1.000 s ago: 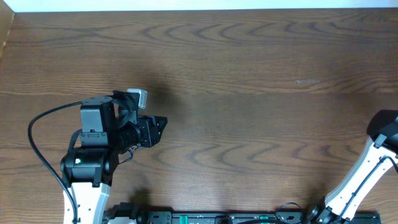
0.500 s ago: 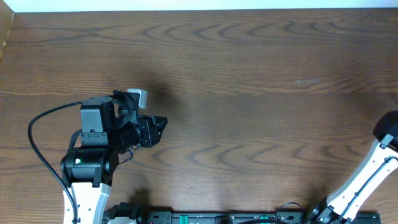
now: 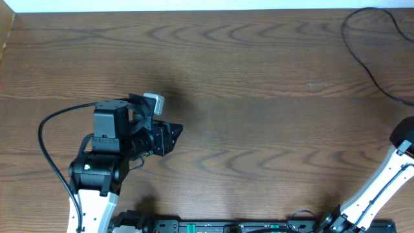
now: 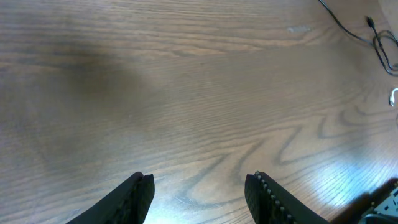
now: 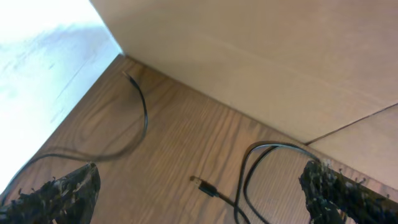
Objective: Untangle cables
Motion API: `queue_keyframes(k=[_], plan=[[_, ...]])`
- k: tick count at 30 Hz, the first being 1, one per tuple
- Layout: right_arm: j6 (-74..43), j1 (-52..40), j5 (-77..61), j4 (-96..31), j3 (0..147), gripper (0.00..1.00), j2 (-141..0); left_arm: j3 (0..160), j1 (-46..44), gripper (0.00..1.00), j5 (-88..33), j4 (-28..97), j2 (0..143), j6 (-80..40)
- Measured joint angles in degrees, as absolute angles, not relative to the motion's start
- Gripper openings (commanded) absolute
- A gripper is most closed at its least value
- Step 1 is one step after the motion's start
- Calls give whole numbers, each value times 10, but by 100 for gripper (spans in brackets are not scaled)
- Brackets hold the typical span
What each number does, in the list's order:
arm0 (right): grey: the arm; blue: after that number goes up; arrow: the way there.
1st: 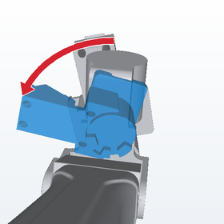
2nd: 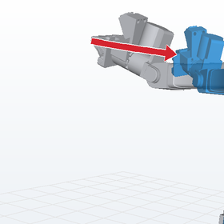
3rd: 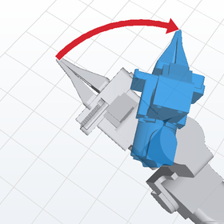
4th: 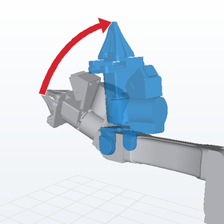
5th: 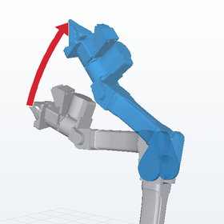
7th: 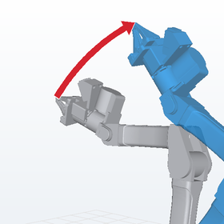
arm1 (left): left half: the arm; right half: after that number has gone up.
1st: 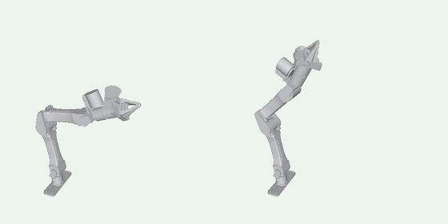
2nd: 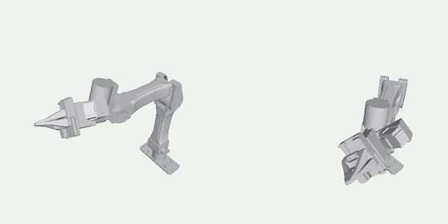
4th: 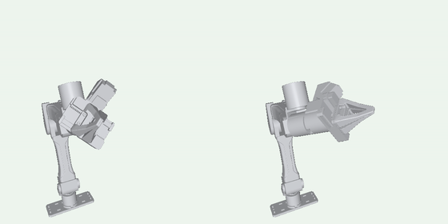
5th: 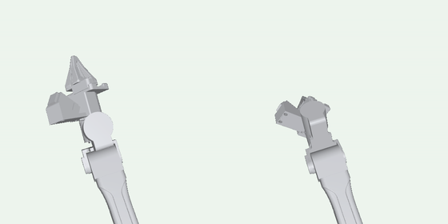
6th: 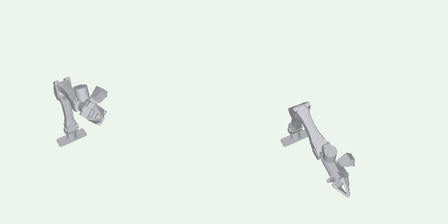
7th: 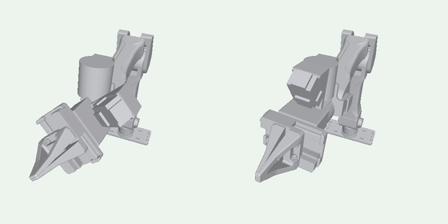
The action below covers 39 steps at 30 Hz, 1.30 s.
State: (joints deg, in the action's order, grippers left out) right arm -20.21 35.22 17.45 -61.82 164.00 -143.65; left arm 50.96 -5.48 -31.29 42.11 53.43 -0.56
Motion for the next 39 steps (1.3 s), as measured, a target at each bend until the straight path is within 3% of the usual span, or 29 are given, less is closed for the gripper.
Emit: queue_keyframes(k=[4, 10, 16, 26, 39], plan=[[-168, 343, 127, -616, 1618, 99, -1437, 510, -65, 53, -312, 416, 534, 1], [-28, 328, -63, -597, 1543, 99, -1437, 510, -65, 53, -312, 415, 535, 1], [49, 259, -142, -551, 1418, 99, -1437, 510, -65, 53, -312, 415, 535, 1], [74, 128, -63, -458, 1332, 99, -1440, 510, -65, 53, -312, 415, 535, 3], [78, 126, 82, -465, 1330, 99, -1440, 510, -65, 53, -312, 415, 535, 13]])
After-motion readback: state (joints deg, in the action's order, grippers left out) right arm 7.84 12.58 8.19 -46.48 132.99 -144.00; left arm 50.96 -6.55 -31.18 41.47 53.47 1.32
